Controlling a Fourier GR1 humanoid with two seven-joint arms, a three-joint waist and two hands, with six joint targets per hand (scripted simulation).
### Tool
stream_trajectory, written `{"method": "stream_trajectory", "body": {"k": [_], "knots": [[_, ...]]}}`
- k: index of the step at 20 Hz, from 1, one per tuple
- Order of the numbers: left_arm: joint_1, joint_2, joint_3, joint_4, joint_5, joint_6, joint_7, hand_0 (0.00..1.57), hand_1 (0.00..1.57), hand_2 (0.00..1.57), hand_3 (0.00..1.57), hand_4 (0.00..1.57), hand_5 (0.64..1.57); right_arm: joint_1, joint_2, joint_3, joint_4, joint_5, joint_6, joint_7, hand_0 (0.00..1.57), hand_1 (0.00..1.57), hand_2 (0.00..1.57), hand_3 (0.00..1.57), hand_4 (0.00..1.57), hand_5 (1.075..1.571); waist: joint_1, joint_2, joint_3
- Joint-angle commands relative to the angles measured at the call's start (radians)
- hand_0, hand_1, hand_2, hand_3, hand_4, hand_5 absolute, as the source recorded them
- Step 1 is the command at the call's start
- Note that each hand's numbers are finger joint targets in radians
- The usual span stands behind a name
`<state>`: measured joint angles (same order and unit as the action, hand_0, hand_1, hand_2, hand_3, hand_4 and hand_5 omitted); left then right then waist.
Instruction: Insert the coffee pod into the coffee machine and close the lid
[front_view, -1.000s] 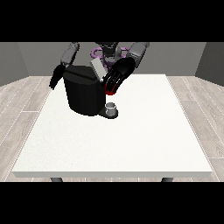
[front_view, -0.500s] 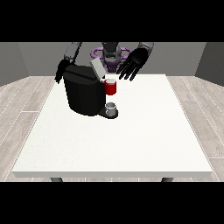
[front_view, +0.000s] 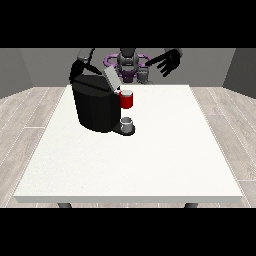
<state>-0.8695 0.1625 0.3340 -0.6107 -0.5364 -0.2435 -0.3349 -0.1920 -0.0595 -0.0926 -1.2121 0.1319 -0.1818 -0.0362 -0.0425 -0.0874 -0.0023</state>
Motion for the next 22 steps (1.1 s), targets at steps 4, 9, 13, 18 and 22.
{"method": "stream_trajectory", "body": {"k": [4,9,13,18,22], "knots": [[0.247,-0.148,0.048,0.024,0.105,-0.030,-0.034,0.00,0.00,0.00,0.00,0.42,1.571,0.050,-0.020,0.015,-0.056,-0.062,0.114,0.002,0.00,0.00,0.00,0.00,0.00,1.571,0.117,-0.219,0.0021],[0.345,-0.158,0.023,-0.014,0.110,-0.045,-0.014,0.00,0.00,0.00,0.00,0.39,1.571,0.014,-0.039,0.052,-0.110,-0.042,0.137,0.070,0.00,0.00,0.00,0.00,0.20,1.571,0.163,-0.266,0.0023],[0.320,-0.161,0.003,-0.065,0.176,-0.023,0.033,0.00,0.00,0.00,0.00,0.40,1.571,-0.108,-0.087,0.058,-0.125,-0.017,0.160,0.098,0.00,0.00,0.00,0.00,0.24,1.571,0.165,-0.195,0.0024],[0.355,-0.162,-0.031,-0.213,0.240,-0.107,0.081,0.00,0.00,0.00,0.00,0.46,1.571,-0.165,-0.147,-0.081,-0.044,-0.101,0.167,0.095,0.00,0.00,0.00,0.00,0.00,1.571,0.245,-0.136,0.0028],[0.377,-0.155,-0.065,-0.315,0.286,-0.114,0.145,0.00,0.00,0.00,0.00,0.40,1.571,-0.209,-0.125,-0.081,-0.007,-0.119,0.160,0.132,0.00,0.00,0.00,0.00,0.00,1.571,0.264,-0.121,0.0028]]}}
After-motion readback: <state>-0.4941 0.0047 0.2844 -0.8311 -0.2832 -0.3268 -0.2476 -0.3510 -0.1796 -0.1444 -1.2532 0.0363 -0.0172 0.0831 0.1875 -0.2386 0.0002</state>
